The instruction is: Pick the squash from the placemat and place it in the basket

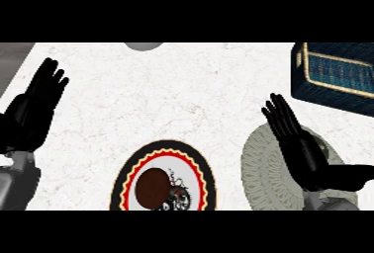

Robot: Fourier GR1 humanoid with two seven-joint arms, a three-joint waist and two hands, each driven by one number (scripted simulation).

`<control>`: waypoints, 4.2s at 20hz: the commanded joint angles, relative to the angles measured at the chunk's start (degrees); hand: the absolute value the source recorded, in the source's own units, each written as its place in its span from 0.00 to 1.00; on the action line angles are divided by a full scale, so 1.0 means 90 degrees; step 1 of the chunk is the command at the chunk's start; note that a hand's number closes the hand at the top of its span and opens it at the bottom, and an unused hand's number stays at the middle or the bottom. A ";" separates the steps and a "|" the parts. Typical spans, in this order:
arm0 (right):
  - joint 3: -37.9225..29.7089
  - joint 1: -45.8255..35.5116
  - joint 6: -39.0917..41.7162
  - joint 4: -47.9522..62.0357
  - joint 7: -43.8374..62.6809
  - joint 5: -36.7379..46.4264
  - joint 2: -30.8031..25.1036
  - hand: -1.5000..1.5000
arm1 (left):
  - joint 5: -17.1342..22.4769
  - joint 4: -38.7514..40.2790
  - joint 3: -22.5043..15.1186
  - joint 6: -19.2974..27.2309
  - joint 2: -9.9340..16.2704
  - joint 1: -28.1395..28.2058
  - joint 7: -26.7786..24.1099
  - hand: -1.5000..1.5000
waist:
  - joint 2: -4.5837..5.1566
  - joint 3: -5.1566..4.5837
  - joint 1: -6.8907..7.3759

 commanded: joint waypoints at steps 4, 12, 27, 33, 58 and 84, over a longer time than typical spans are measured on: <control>-0.1126 -0.0981 0.1427 0.0003 -0.0115 -0.1369 -0.0528 1.00 | -0.0236 0.0689 -0.0665 -0.0066 -0.0398 0.1280 0.0357 0.50 | 0.0062 -0.0130 0.0247; -0.0170 -0.0436 0.2368 -0.0670 -0.1060 0.0098 -0.0812 0.00 | -0.0460 0.1290 -0.0967 -0.0255 -0.0453 0.2276 0.0258 0.50 | -0.0019 -0.0144 0.0074; -0.2444 -0.1608 0.2954 -0.0900 0.1336 0.1479 -0.4945 0.00 | -0.0422 0.1147 -0.0797 -0.0311 -0.0338 0.2425 0.0302 0.50 | -0.0034 -0.0156 -0.0035; -0.2929 -0.1722 0.4942 -0.0387 0.1300 0.0550 -0.6397 0.00 | -0.0521 0.1196 -0.0898 -0.0188 -0.0576 0.2388 0.0221 0.50 | -0.0021 -0.0155 -0.0057; -0.2633 -0.0941 0.5491 -0.0231 0.0509 0.2168 -0.5204 0.00 | -0.0717 0.1154 -0.0870 -0.0414 -0.0694 0.2343 0.0243 0.50 | 0.0031 -0.0142 0.0185; -0.1376 -0.0437 0.4258 0.0192 -0.0241 0.4946 -0.3530 0.00 | -0.1014 0.1313 -0.0729 -0.0432 -0.0900 0.2224 0.0284 0.50 | 0.0014 -0.0141 0.0102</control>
